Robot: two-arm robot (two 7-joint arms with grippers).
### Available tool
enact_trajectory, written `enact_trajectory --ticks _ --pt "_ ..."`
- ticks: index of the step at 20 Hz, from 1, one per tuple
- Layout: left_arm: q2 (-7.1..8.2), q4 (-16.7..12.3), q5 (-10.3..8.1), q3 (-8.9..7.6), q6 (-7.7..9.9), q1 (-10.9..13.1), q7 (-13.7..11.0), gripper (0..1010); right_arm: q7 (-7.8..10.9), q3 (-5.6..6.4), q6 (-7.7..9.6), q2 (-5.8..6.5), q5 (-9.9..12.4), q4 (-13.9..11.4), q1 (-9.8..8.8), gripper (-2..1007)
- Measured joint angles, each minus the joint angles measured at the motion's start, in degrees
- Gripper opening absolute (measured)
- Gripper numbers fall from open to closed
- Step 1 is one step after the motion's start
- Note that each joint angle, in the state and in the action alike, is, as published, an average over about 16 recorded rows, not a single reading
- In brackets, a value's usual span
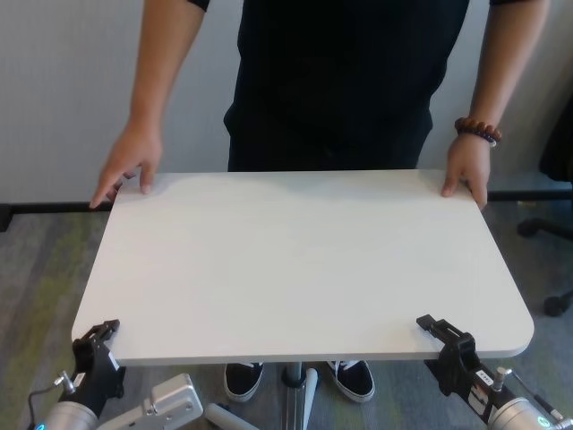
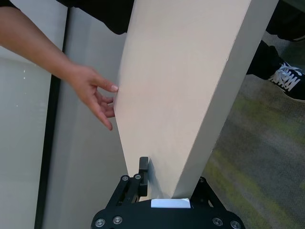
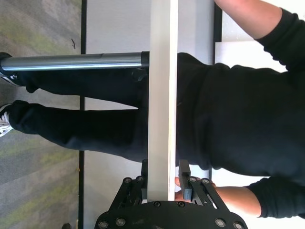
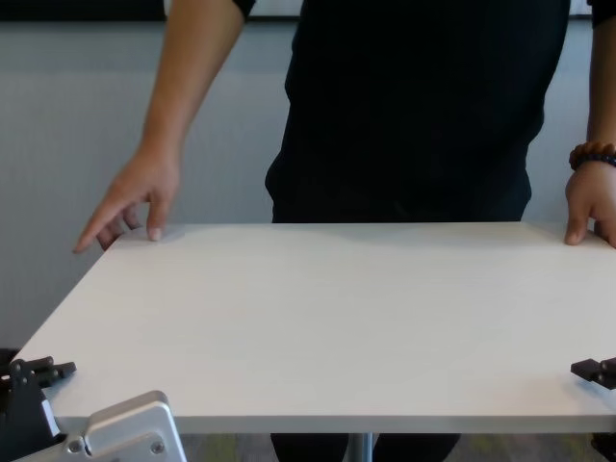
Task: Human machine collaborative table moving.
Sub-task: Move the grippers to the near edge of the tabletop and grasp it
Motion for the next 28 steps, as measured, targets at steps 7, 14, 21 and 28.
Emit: enact_trajectory --ticks 7,14,21,28 --pt "0.00 0.0 -0.01 0.01 0.00 0.0 0.0 184 -0.01 0.00 0.00 0.00 0.0 0.0 0.00 357" --pt "0.00 0.0 -0.03 0.01 0.00 0.0 -0.1 184 -0.02 0.01 -0.01 0.00 0.0 0.0 0.00 357" --pt "0.00 0.0 -0.05 0.02 0.00 0.0 -0.1 184 -0.02 0.01 -0.01 0.00 0.0 0.0 0.00 357" --pt "0.00 0.0 -0.06 0.02 0.00 0.0 -0.1 184 -0.02 0.01 -0.01 0.00 0.0 0.0 0.00 357"
